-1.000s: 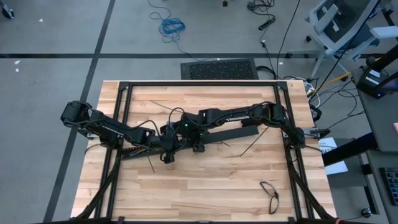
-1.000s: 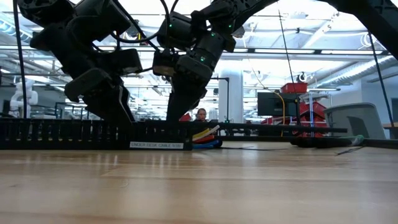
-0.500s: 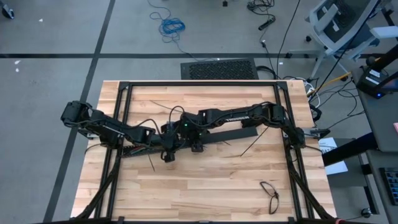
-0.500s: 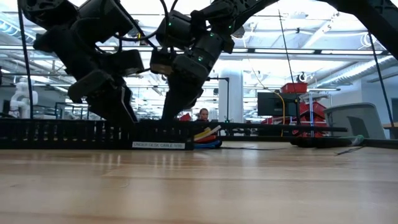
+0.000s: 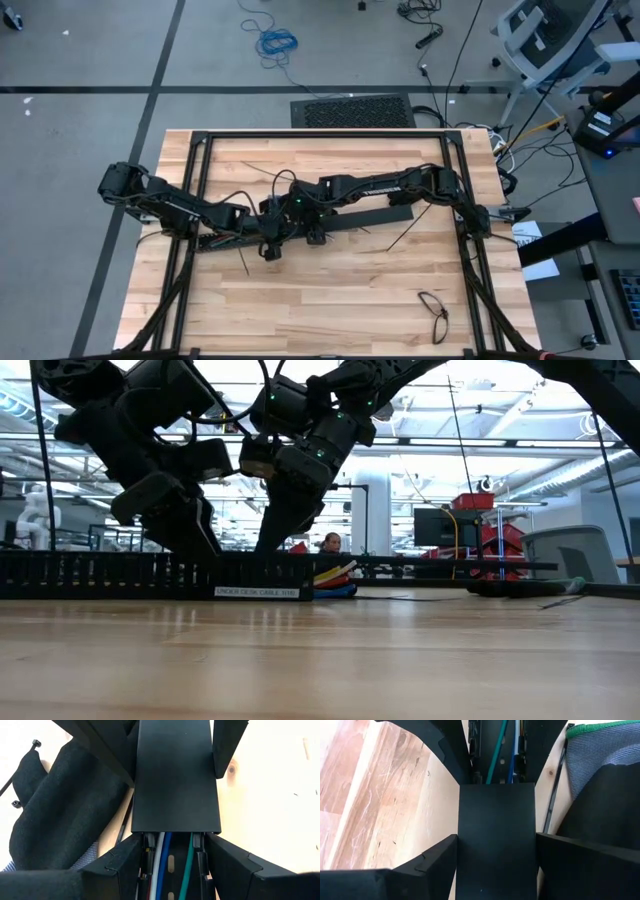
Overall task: Ziptie cables
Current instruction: Close the cable duct
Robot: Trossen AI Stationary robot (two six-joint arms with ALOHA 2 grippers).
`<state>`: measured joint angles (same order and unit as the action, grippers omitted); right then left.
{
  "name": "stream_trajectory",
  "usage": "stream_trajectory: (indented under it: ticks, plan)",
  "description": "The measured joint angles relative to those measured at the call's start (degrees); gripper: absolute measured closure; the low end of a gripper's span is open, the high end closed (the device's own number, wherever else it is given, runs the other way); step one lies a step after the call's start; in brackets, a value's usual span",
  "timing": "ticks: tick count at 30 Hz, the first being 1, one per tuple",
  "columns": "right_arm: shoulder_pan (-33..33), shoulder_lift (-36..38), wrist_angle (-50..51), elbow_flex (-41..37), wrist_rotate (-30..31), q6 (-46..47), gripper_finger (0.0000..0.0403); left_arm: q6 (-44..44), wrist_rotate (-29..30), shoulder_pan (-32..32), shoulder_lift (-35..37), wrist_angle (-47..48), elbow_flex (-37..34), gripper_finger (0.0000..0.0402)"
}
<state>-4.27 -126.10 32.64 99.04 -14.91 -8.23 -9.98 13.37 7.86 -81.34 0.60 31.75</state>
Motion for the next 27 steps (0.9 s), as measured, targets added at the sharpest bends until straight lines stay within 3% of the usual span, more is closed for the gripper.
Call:
stream_trajectory:
  ticks: [8,20,27]
  plan:
    - [0.0,0.0,0.0,0.0,0.3,-0.2,0.0155,0.6,0.3,0.0,0.0,0.3,0.0,0.0192]
    - [0.0,0.0,-0.3,0.0,0.2,-0.2,0.0155,1.5,0.9,-0.1,0.1,2.0,0.2,0.0107]
    - [0.0,0.0,-0.2,0.0,0.2,-0.2,0.0155,1.4,1.8,0.0,0.1,4.1,0.2,0.0086]
